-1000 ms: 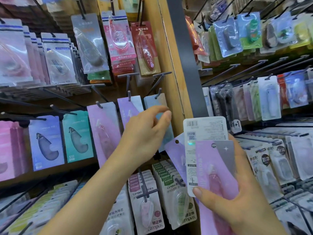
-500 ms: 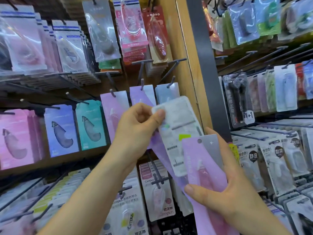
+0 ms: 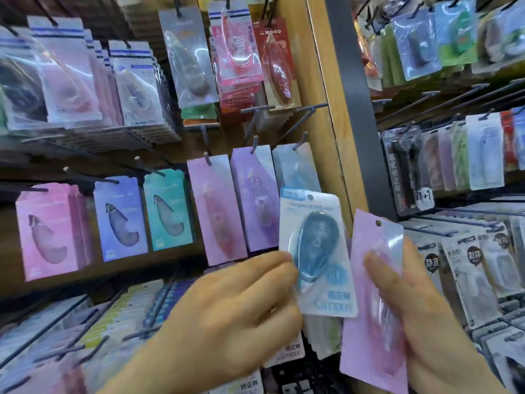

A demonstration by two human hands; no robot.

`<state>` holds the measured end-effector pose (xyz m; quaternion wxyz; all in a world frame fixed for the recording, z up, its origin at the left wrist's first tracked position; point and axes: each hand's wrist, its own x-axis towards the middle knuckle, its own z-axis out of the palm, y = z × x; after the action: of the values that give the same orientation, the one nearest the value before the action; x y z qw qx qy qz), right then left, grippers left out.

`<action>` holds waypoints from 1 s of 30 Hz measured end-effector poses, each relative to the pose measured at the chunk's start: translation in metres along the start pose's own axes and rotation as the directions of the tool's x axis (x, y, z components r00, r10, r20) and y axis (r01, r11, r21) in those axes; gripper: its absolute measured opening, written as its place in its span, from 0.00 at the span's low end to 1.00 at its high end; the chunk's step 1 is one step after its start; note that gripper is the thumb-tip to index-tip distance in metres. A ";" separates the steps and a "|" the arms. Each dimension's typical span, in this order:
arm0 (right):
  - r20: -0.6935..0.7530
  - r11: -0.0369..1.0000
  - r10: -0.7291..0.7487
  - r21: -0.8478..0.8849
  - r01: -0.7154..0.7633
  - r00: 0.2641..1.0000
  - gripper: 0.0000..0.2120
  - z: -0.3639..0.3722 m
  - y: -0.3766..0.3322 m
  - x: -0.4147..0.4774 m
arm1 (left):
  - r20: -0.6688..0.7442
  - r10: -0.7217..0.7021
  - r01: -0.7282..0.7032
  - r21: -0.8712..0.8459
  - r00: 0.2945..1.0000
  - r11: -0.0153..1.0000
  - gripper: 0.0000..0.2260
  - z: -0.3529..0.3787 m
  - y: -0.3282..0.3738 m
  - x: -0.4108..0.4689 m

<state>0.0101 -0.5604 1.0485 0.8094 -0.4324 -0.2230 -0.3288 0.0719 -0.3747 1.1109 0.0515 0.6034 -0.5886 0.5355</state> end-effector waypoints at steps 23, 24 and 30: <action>-0.054 0.910 -0.301 -0.314 0.270 0.952 0.45 0.040 0.034 -0.006 | 0.327 -0.789 0.530 -0.848 0.520 -0.002 0.11 -0.005 0.016 -0.029; -0.034 0.899 -0.298 -0.345 0.269 0.954 0.46 0.046 0.034 -0.008 | 0.299 -0.827 0.522 -0.853 0.476 -0.008 0.12 -0.007 0.015 -0.030; 0.037 0.908 -0.211 -0.362 0.210 0.977 0.41 0.074 0.056 -0.013 | 0.227 -0.908 0.430 -0.901 0.352 -0.058 0.18 -0.042 -0.005 -0.060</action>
<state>0.0360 -0.4706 1.0486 0.6754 -0.5477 -0.2025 -0.4504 0.0675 -0.3050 1.0893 0.7566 0.5429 -0.3275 0.1600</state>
